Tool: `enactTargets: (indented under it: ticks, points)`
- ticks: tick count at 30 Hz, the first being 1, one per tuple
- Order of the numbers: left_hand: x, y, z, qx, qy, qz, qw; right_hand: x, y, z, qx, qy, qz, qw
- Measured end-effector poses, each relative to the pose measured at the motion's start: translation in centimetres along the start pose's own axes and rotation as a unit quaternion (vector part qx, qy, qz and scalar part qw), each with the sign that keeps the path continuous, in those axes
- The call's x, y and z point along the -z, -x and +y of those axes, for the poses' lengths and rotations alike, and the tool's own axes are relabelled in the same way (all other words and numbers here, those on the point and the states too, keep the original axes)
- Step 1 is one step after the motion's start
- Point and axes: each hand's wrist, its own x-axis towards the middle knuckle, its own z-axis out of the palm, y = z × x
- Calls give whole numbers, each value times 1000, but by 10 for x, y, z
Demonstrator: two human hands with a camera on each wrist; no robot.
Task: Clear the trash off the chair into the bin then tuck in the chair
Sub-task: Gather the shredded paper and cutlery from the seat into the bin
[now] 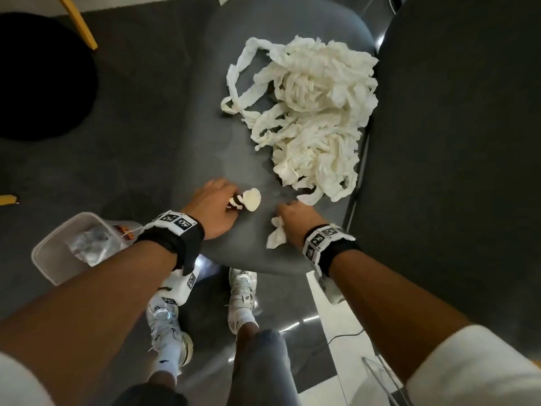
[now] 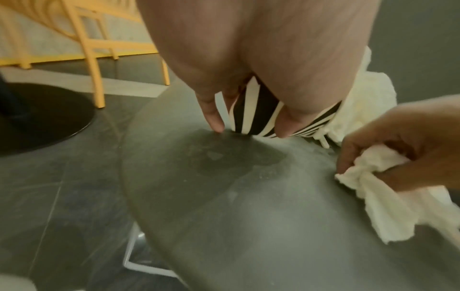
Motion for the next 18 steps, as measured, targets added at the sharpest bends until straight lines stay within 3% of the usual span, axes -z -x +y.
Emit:
enactTargets:
  ticks: [4,9,15,18]
  points:
    - [14,21,-24,68,155,27,985,-2,-7,-66,-40,-156,41,986]
    - [35,62,-81,149,320,61,934,1,-30,-169,-37,-269,61,961]
    - [45,143,-190,279,326,142,892,-39,-81,-295,-30,-304,-13,952]
    - [20,188,-272,346,334,165,861,-77,-114,-354,-9,-270,-53,961]
